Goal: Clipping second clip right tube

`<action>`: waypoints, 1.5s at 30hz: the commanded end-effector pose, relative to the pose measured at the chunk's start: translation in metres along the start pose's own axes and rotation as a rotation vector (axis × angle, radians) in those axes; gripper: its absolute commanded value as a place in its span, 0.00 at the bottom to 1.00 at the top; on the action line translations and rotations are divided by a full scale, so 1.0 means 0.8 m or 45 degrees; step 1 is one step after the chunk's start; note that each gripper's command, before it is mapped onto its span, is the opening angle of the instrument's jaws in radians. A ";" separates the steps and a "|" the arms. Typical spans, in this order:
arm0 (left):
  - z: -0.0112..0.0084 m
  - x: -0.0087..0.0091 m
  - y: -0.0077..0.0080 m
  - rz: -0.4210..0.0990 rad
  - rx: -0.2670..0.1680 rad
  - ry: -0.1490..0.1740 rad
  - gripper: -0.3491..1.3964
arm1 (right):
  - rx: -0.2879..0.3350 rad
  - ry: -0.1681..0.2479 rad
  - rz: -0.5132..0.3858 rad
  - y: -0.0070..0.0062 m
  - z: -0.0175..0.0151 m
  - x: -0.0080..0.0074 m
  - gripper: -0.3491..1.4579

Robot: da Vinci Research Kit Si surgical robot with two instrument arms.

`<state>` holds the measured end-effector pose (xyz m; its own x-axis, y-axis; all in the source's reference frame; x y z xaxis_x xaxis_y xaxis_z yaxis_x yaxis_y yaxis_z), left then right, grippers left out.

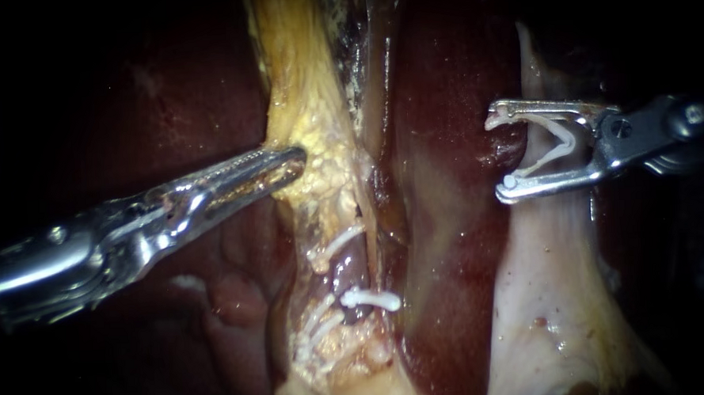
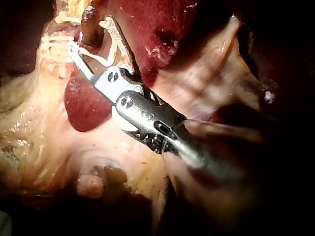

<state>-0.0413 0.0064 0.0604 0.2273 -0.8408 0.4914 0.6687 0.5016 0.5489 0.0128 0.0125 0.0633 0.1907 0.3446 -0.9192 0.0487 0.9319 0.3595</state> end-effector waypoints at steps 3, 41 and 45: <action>-0.0004 -0.0003 0.0001 -0.001 0.002 0.002 0.00 | 0.000 0.001 0.025 -0.0005 0.0006 -0.0007 0.52; -0.0123 -0.0082 -0.0028 -0.033 -0.048 -0.087 0.00 | 0.135 -0.168 0.798 -0.0054 0.0250 -0.0183 0.48; -0.0122 -0.0081 -0.0028 -0.032 -0.049 -0.087 0.00 | 0.143 -0.170 0.804 -0.0055 0.0254 -0.0184 0.46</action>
<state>-0.0373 0.0087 0.0494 0.1617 -0.8365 0.5236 0.7003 0.4711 0.5363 0.0297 0.0010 0.0786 0.3381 0.7993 -0.4968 -0.0076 0.5302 0.8479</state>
